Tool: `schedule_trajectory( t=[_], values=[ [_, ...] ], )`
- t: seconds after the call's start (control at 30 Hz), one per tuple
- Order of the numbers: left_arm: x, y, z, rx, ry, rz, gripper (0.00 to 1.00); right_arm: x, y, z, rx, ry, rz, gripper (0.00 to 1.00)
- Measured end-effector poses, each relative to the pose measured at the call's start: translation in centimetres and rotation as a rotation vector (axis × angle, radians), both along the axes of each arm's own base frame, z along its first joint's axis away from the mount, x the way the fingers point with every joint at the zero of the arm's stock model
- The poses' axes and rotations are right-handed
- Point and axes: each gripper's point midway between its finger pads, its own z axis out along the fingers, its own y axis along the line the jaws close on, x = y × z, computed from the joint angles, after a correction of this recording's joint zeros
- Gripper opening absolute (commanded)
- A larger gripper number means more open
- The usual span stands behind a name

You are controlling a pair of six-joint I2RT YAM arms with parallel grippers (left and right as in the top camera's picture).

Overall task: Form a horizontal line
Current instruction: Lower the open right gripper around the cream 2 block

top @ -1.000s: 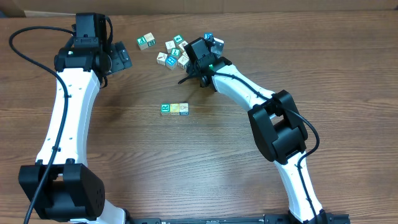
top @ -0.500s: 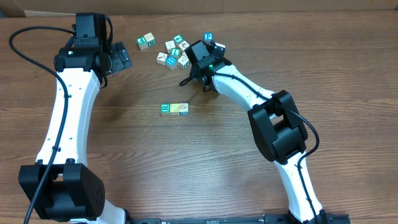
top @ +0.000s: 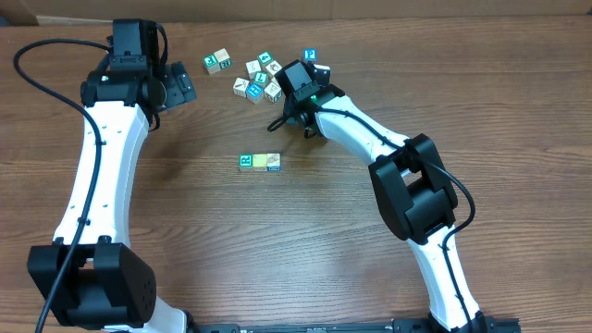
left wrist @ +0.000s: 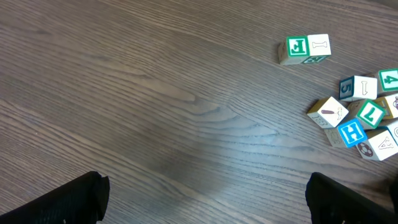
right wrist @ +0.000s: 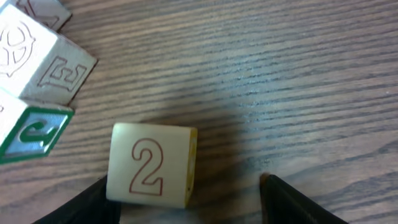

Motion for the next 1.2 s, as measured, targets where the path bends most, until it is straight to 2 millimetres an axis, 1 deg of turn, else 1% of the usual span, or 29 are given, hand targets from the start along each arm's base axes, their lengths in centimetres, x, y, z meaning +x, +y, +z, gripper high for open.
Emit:
schedule_trajectory(
  t=[0.07, 0.13, 0.63, 0.73, 1.2],
  values=[
    [0.0, 0.0, 0.0, 0.0, 0.0, 0.0, 1.0, -0.19, 0.03, 0.08, -0.002, 0.012, 0.008, 0.71],
    [0.0, 0.0, 0.0, 0.0, 0.0, 0.0, 1.0, -0.24, 0.17, 0.2, 0.002, 0.018, 0.015, 0.74],
    [0.01, -0.01, 0.0, 0.0, 0.0, 0.0, 0.99, -0.15, 0.47, 0.41, 0.012, 0.017, 0.026, 0.75],
    [0.0, 0.0, 0.0, 0.0, 0.0, 0.0, 1.0, -0.17, 0.46, 0.4, 0.012, 0.018, 0.027, 0.78],
    [0.0, 0.0, 0.0, 0.0, 0.0, 0.0, 0.99, -0.3, 0.38, 0.33, 0.008, 0.024, 0.027, 0.78]
  ],
)
